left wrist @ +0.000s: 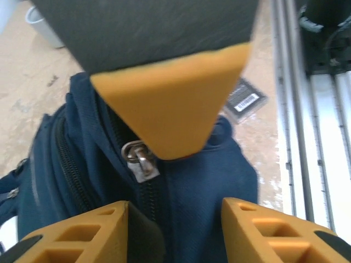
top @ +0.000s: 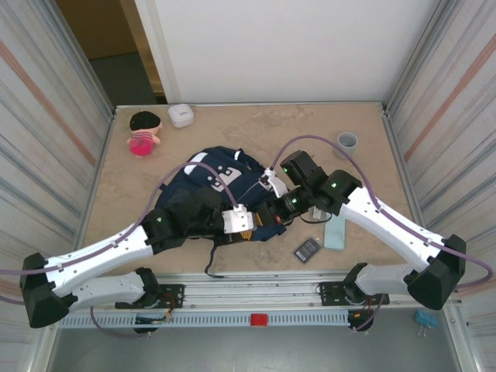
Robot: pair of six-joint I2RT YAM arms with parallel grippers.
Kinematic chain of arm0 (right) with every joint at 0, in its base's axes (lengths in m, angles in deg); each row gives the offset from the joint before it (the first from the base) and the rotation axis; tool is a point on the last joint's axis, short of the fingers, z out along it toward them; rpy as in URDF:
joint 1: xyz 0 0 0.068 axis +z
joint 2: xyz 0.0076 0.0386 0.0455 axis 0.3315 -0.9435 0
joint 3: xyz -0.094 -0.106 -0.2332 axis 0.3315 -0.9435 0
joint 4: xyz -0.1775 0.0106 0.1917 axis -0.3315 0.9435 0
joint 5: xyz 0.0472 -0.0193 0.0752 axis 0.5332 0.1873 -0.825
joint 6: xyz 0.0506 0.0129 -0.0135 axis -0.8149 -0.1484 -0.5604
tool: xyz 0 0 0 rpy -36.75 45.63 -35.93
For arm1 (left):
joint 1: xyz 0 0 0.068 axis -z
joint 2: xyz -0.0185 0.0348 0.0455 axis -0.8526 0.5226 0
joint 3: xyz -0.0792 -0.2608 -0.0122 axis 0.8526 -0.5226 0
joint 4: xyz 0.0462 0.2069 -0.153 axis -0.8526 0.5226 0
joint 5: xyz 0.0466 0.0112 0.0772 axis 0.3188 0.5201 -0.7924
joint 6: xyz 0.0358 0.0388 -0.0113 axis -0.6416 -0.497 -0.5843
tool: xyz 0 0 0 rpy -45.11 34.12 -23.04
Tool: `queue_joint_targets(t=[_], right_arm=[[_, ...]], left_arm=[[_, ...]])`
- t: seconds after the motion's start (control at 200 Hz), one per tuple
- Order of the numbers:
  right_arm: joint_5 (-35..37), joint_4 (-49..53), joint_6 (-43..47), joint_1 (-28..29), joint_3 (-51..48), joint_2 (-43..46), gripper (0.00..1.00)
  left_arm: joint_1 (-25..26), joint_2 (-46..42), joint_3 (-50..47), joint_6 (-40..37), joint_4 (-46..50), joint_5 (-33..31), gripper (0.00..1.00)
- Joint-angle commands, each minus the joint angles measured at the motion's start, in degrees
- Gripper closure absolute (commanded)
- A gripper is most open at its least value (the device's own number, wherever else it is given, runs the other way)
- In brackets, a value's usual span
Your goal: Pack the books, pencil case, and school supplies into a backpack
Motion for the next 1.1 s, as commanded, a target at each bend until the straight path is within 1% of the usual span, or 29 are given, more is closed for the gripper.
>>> queue_joint_targets(t=[0.0, 0.115, 0.16, 0.2, 0.276, 0.331, 0.376, 0.406, 0.461, 0.506, 0.561, 0.687, 0.772, 0.822, 0.847, 0.862, 0.892, 0.917, 0.942, 0.972, 1.007, 1.062, 1.097], right_arm=[[-6.5, -1.1, -0.5, 0.0, 2.8, 1.4, 1.00], [-7.7, -0.8, -0.2, -0.2, 2.5, 1.3, 1.00], [-8.3, -0.8, -0.2, -0.1, 2.5, 1.2, 1.00], [-8.6, -0.8, -0.2, -0.2, 2.7, 1.0, 1.00], [-8.2, -0.7, 0.0, -0.4, 2.7, 1.3, 1.00], [-6.5, 0.4, 0.2, -1.5, 2.6, 1.8, 1.00], [-3.7, 2.8, 1.0, -3.0, 2.6, 2.3, 1.00], [-1.0, 5.5, 1.7, -4.3, 2.8, 2.4, 1.00], [4.3, 10.2, 3.4, -6.8, 3.2, 2.5, 1.00], [7.6, 12.5, 4.8, -8.6, 3.0, 2.7, 1.00], [10.5, 13.6, 6.3, -10.4, 2.4, 2.8, 1.00], [12.3, 12.9, 8.9, -13.0, 0.8, 1.8, 1.00], [10.4, 9.2, 9.6, -13.6, -0.6, 1.3, 1.00], [7.1, 7.3, 9.7, -13.5, -0.6, 0.8, 1.00], [5.2, 6.5, 9.7, -13.1, -0.4, 0.7, 1.00], [4.1, 6.0, 9.6, -12.8, -0.2, 0.6, 1.00], [2.5, 5.3, 9.5, -12.0, 0.4, 0.5, 1.00], [1.1, 4.8, 9.5, -11.1, 0.9, 0.6, 1.00], [-0.1, 4.3, 9.5, -10.2, 1.4, 0.7, 1.00], [-0.9, 3.9, 9.2, -9.0, 2.0, 0.9, 1.00], [-1.5, 3.6, 9.1, -7.6, 2.8, 1.0, 1.00], [-2.1, 3.5, 8.3, -5.9, 3.7, 1.2, 1.00], [-2.2, 3.3, 7.7, -5.2, 3.9, 1.2, 1.00]], left_arm=[[0.0, -0.1, -1.5, 1.0, -7.5, -7.2, 0.48], [0.1, -2.6, -2.9, 0.5, -10.3, -4.6, 0.41], [0.1, -3.3, -4.1, 0.2, -11.7, -4.3, 0.41], [0.1, -3.6, -4.6, -0.4, -11.5, -3.9, 0.44], [0.1, -2.7, -4.3, -1.5, -7.9, -2.9, 0.58], [0.1, -2.1, -3.6, -2.4, -3.6, -2.6, 0.77], [-0.2, -2.8, -3.4, -2.7, -1.0, -2.2, 0.89], [-0.7, -3.8, -3.7, -3.2, 0.1, -1.0, 0.93], [-2.3, -6.5, -4.7, -4.0, 1.3, 1.9, 0.97], [-4.0, -8.8, -5.5, -4.6, 2.0, 4.6, 1.00], [-5.8, -11.2, -5.8, -5.5, 3.6, 7.6, 1.00], [-7.7, -14.2, -5.1, -7.7, 7.4, 11.0, 1.00], [-8.1, -15.9, -5.6, -8.6, 8.2, 12.2, 1.00], [-8.1, -16.7, -6.0, -8.4, 8.5, 10.2, 1.00], [-8.3, -17.0, -6.2, -8.0, 8.8, 8.5, 0.95], [-8.3, -17.2, -6.3, -7.6, 8.9, 7.4, 0.91], [-8.6, -17.6, -6.3, -7.3, 9.4, 6.1, 0.79], [-8.7, -17.8, -6.0, -6.9, 9.5, 5.2, 0.64], [-8.6, -18.0, -5.5, -6.0, 9.5, 4.3, 0.55], [-8.5, -17.8, -4.3, -4.4, 9.2, 3.8, 0.48], [-8.4, -17.0, -2.5, -2.0, 8.8, 3.5, 0.42], [-7.7, -14.9, 0.4, 3.0, 7.6, 1.8, 0.35], [-6.8, -12.9, 2.5, 4.8, 7.4, 1.4, 0.31]])
